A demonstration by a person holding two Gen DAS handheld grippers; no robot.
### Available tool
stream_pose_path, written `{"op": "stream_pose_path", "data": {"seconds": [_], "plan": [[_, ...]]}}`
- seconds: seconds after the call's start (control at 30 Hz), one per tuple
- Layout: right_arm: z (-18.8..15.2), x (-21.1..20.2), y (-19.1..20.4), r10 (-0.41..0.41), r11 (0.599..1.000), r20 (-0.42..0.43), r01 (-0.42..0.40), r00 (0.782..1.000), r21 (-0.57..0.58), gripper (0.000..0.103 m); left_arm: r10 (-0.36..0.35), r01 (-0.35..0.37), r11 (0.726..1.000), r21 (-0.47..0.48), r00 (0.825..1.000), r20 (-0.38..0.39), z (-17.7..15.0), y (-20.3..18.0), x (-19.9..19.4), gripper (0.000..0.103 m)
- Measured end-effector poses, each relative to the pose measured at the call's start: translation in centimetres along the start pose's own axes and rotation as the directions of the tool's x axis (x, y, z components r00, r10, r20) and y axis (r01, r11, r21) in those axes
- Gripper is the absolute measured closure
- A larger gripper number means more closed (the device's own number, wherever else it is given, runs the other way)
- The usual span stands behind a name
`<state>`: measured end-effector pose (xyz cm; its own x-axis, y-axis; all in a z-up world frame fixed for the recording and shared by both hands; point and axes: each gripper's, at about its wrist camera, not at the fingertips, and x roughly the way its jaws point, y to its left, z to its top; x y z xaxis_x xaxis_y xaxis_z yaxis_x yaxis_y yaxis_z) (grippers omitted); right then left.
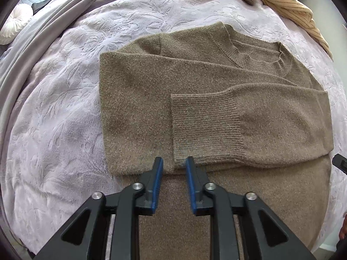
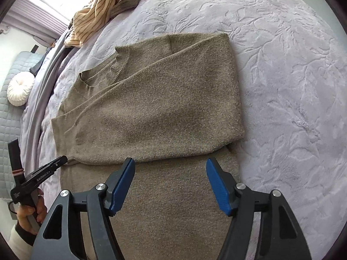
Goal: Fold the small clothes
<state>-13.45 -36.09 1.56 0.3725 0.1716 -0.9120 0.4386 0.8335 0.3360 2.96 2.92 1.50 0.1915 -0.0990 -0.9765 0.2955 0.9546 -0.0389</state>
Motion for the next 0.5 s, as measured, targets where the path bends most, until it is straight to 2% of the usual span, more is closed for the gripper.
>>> {"op": "stream_pose_path", "data": {"seconds": [0.07,0.13,0.37,0.5], "plan": [[0.0,-0.1,0.2,0.005,1.0,-0.003,-0.005,1.0,-0.007,0.025,-0.001,0.001,1.0,-0.019,1.0,0.023,-0.2,-0.1,-0.5,0.001],[-0.1,-0.2,0.4,0.008,1.0,-0.006,-0.008,1.0,-0.017,0.025,0.0,0.001,1.0,-0.013,0.999,0.052,-0.5,-0.5,-1.2,0.001],[-0.2,-0.2,1.1,0.028,0.998,-0.002,-0.028,1.0,-0.056,0.015,0.022,-0.022,1.0,-0.013,1.0,0.017,-1.5,-1.5,-1.6,0.001],[-0.7,-0.3,1.7,0.048,0.994,-0.001,-0.048,0.999,-0.095,0.015,0.033,-0.033,0.999,-0.02,0.999,0.003,-2.3,-2.1,-1.7,0.001]]}}
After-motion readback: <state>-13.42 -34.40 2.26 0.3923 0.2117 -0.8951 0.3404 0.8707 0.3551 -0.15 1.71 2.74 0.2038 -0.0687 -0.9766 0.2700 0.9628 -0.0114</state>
